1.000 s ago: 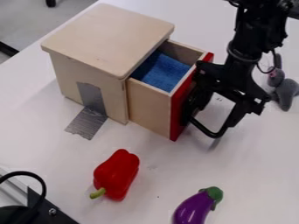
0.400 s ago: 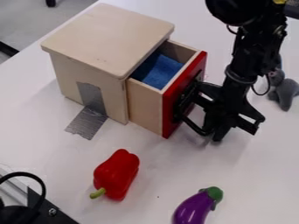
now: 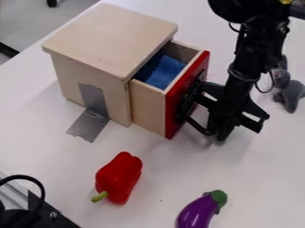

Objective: Close the drawer

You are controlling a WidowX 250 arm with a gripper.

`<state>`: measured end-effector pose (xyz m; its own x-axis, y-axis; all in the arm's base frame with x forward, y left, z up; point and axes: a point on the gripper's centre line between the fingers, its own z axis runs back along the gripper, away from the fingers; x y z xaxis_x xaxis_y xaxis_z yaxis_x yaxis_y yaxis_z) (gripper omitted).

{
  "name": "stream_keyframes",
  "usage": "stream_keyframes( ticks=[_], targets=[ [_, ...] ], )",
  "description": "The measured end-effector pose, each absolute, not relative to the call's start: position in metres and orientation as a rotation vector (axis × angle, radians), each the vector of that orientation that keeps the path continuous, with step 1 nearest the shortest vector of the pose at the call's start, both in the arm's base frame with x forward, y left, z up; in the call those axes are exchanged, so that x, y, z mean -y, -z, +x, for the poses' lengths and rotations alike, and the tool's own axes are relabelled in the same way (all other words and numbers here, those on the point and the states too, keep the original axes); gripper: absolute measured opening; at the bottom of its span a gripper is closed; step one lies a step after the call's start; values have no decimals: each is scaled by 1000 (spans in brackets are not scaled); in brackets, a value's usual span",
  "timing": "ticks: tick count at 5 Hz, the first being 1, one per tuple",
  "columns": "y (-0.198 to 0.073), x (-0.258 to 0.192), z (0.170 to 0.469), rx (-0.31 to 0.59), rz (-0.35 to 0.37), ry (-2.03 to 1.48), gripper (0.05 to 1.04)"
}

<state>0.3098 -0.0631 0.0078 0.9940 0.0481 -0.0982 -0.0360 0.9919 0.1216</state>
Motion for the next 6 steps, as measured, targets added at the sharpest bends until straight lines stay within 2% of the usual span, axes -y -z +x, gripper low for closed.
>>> stream_keyframes(
  ticks=[3, 6],
  targets=[
    [-4, 15, 315, -168, 134, -190, 122],
    [-3, -15, 300, -188, 139, -249, 123]
  ],
)
